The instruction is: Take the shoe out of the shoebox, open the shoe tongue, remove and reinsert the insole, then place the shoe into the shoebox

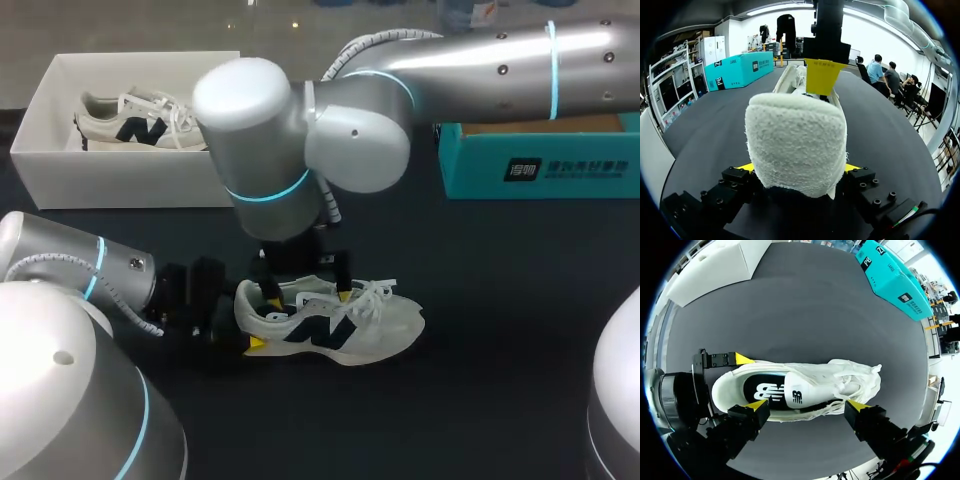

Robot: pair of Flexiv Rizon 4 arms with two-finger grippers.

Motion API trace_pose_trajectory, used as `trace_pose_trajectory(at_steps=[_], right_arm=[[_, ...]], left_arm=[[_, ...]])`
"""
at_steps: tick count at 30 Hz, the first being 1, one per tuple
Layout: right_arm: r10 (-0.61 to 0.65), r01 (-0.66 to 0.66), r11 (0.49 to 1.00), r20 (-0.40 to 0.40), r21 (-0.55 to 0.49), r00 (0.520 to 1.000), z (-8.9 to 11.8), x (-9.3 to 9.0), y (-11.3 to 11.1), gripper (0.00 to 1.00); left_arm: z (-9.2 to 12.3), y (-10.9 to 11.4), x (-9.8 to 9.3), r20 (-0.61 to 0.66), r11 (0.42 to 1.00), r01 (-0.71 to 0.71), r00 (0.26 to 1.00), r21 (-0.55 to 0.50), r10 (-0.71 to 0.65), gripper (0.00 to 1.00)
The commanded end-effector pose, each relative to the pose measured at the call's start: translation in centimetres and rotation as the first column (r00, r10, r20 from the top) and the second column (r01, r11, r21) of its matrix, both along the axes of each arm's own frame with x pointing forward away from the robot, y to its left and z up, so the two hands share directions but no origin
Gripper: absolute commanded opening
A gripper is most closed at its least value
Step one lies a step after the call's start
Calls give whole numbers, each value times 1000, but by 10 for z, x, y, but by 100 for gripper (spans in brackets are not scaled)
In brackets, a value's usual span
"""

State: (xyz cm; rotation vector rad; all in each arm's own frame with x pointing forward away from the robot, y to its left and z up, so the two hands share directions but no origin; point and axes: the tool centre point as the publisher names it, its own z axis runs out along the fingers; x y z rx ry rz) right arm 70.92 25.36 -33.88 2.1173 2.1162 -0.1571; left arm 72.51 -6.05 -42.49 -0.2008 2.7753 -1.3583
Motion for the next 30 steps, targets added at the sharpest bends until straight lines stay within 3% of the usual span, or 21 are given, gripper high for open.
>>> trace_pose_trajectory(at_steps=[1, 17, 30], right_arm=[[-148, 154, 981, 55, -120, 987, -5, -8, 8, 100], [-230, 239, 958, 76, -158, 970, -18, 0, -6, 100], [-260, 263, 947, 38, -185, 965, -28, -1, -16, 100]], left_arm=[[-2, 1, -1, 2, 1000, -2, 1000, 1, 2, 0], [-2, 1, -1, 2, 1000, -2, 1000, 1, 2, 0], [-2, 1, -1, 2, 1000, -2, 1000, 1, 2, 0]])
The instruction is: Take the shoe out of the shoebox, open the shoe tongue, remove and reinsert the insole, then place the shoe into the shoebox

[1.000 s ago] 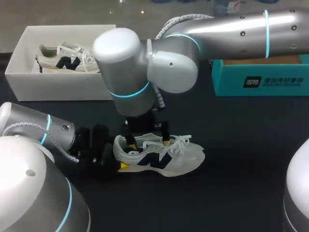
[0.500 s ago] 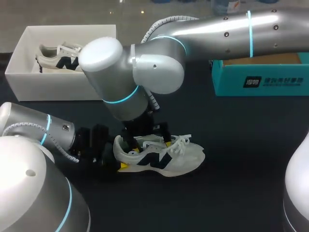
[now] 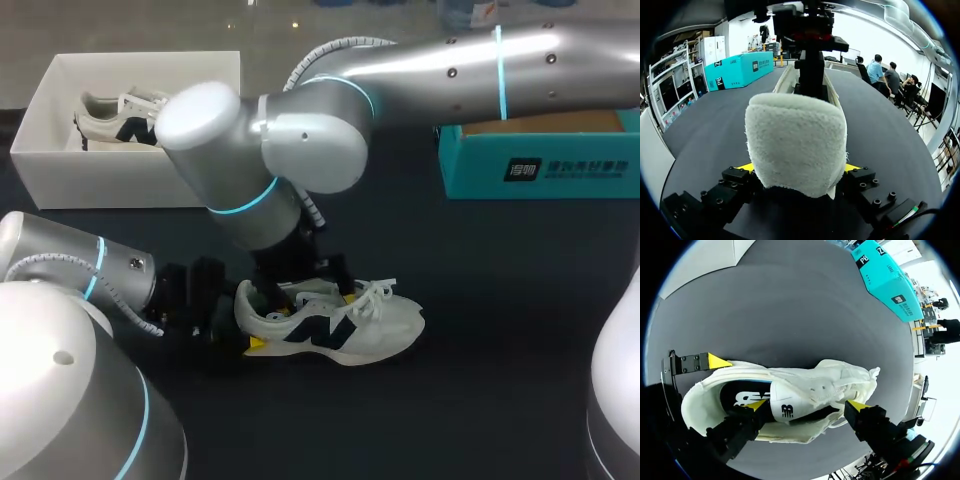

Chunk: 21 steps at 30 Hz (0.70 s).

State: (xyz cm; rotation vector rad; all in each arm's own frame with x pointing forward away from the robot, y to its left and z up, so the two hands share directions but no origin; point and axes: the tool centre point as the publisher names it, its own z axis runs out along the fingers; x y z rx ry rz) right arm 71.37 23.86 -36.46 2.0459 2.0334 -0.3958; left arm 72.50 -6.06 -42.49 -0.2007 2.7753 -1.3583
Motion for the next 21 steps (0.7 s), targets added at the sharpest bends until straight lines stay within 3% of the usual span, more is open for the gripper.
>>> trace_pose_trajectory(at_steps=[1, 17, 18, 20, 21], right_arm=[[-248, 250, 968, 89, -13, 965, -2, -6, -3, 100], [-298, 307, 950, 126, -57, 946, 25, -2, -29, 100], [-308, 316, 948, 125, -47, 943, 25, -2, -30, 92], [-315, 321, 947, 127, -25, 940, 25, -1, -30, 47], [-320, 325, 945, 126, -23, 939, 25, 0, -31, 36]], left_arm=[[-2, 1, -1, 2, 1000, -2, 1000, 1, 2, 0], [-2, 1, -1, 2, 1000, -2, 1000, 1, 2, 0], [-2, 1, -1, 2, 1000, -2, 1000, 1, 2, 0], [-2, 1, -1, 2, 1000, -2, 1000, 1, 2, 0], [-2, 1, -1, 2, 1000, -2, 1000, 1, 2, 0]])
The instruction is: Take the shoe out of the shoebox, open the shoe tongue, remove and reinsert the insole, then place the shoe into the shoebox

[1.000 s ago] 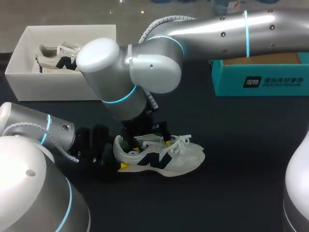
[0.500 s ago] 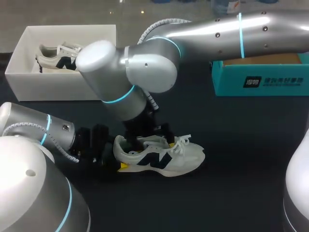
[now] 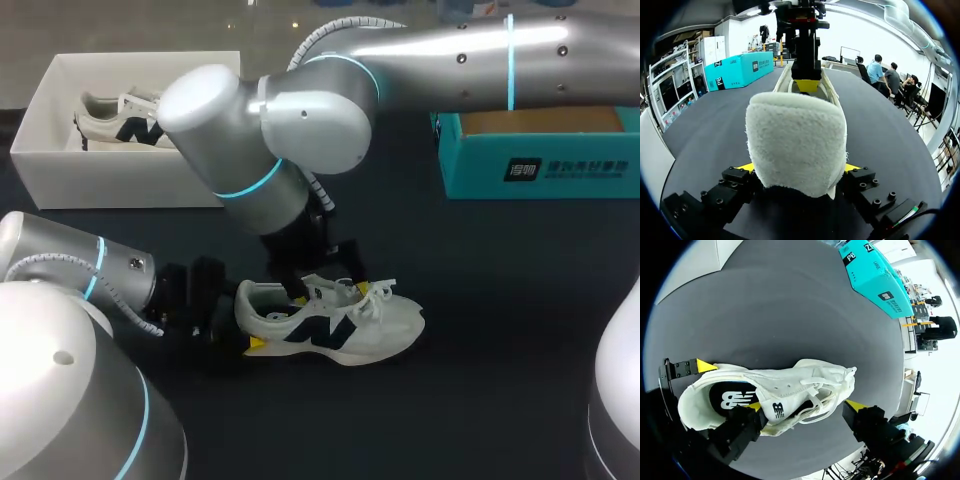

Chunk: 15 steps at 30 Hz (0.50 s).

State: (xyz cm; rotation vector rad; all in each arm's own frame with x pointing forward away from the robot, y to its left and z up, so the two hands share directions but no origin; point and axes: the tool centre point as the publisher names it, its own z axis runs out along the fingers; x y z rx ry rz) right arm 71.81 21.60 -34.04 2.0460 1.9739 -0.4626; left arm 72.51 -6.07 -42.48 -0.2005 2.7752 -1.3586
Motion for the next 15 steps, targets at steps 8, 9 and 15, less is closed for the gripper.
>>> trace_pose_trajectory(at_steps=[8, 9, 15], right_arm=[[-313, 305, 949, 129, 76, 941, -2, -2, -9, 0], [-313, 305, 949, 127, 81, 941, -2, -1, -10, 0], [-311, 294, 946, 126, 138, 942, 10, 1, -15, 0]], left_arm=[[-2, 1, -1, 2, 1000, -2, 1000, 2, 2, 0], [-2, 1, -1, 2, 1000, -2, 1000, 2, 2, 0], [-2, 1, -1, 2, 1000, -2, 1000, 2, 2, 0]])
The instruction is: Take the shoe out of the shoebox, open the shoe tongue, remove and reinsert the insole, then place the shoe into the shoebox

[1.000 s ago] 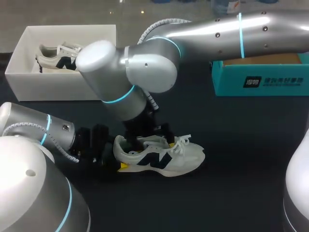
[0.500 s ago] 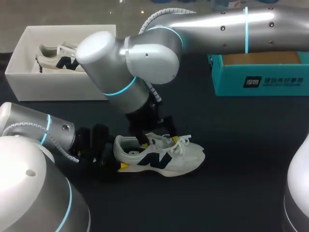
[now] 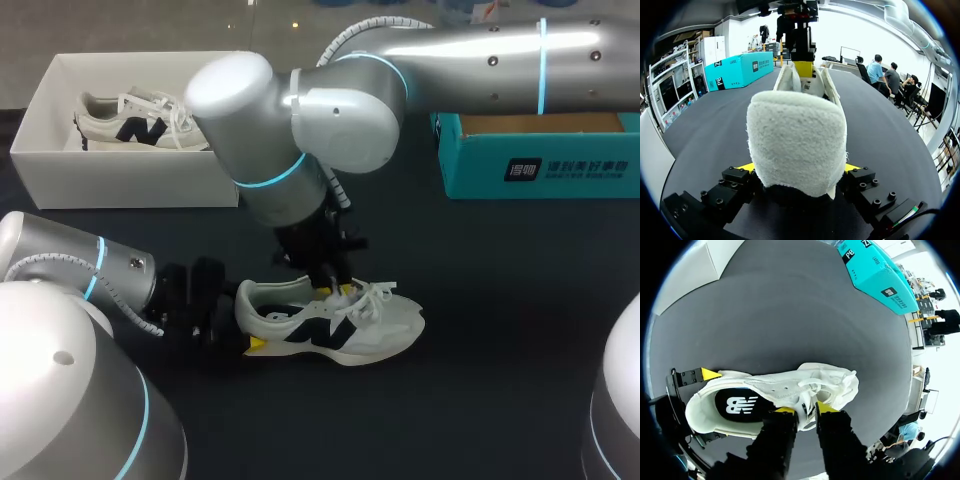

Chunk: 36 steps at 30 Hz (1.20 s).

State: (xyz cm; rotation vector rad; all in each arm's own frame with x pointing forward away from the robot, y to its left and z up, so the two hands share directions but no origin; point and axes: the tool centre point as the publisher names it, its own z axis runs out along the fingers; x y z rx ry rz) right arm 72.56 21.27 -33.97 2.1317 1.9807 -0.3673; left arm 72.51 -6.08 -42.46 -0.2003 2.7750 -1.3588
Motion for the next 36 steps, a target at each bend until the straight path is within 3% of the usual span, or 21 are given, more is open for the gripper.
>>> trace_pose_trajectory(at_steps=[1, 6, 18, 29, 36], right_arm=[[-280, 274, 959, 117, 69, 953, 12, -7, -14, 0], [-304, 282, 945, 130, 165, 944, 24, -10, -32, 0], [-365, 347, 927, 132, 141, 921, 30, -22, -73, 0], [-434, 417, 894, 80, 166, 898, -11, -24, -101, 0], [-450, 433, 881, 55, 189, 892, -39, -20, -107, 0]], left_arm=[[-2, 1, -1, 1, 1000, -2, 1000, 2, 2, 0], [-2, 1, -1, 1, 1000, -2, 1000, 2, 2, 0], [-2, 1, -1, 1, 1000, -2, 1000, 2, 2, 0], [-2, 1, -1, 1, 1000, -2, 1000, 2, 2, 0], [-2, 1, -1, 1, 1000, -2, 1000, 2, 2, 0]])
